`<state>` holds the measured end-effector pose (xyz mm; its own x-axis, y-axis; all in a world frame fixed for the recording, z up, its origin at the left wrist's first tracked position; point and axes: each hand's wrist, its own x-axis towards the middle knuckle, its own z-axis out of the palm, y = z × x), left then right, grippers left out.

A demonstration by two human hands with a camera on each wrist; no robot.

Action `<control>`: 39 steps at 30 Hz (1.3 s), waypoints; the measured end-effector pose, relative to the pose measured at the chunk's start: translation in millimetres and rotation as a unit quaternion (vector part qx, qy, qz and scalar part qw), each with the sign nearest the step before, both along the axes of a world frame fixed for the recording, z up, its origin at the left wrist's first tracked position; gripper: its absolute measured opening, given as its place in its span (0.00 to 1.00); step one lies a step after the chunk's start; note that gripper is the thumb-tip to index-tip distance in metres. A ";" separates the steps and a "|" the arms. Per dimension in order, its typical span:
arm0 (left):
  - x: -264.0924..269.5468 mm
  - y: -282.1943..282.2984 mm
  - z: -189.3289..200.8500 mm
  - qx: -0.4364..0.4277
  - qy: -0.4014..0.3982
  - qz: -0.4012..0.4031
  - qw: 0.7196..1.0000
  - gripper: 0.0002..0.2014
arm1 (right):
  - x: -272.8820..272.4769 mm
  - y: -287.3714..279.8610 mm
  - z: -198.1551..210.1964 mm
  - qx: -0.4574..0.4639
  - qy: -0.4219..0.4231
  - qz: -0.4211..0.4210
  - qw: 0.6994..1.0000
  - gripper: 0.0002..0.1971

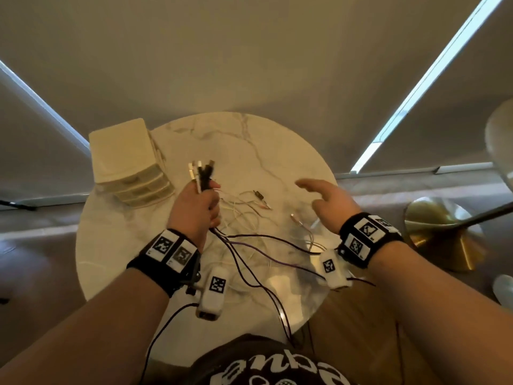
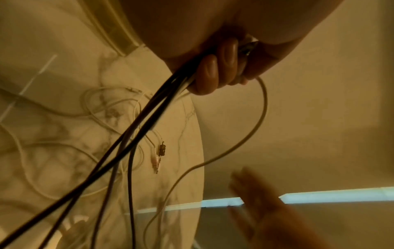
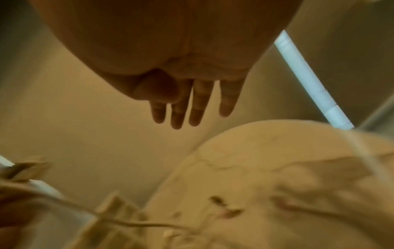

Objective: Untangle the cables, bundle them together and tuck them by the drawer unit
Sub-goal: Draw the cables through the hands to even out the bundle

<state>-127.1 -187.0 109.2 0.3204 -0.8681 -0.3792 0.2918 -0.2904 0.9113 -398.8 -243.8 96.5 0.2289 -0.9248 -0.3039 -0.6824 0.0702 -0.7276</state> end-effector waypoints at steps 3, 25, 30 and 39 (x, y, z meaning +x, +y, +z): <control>-19.6 2.0 3.5 0.009 -0.030 -0.084 0.996 0.10 | 43.5 10.2 15.9 0.006 -0.159 0.110 0.981 0.40; -25.9 -3.5 53.5 -0.129 0.195 -0.082 0.969 0.15 | 97.3 29.5 31.9 0.009 0.019 0.286 0.958 0.06; -8.2 -25.4 64.3 -0.155 0.310 0.018 0.938 0.19 | 57.4 26.4 11.5 0.057 0.066 0.184 0.979 0.16; 13.9 -40.8 49.4 -0.115 0.362 0.172 0.909 0.23 | -21.1 59.2 -61.3 0.246 -0.008 0.063 0.967 0.26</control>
<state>-113.2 -227.8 158.6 0.3259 -0.8467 -0.4206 0.8768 0.1043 0.4694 -419.8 -184.6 35.2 0.3384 -0.6343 -0.6951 -0.6974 0.3269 -0.6378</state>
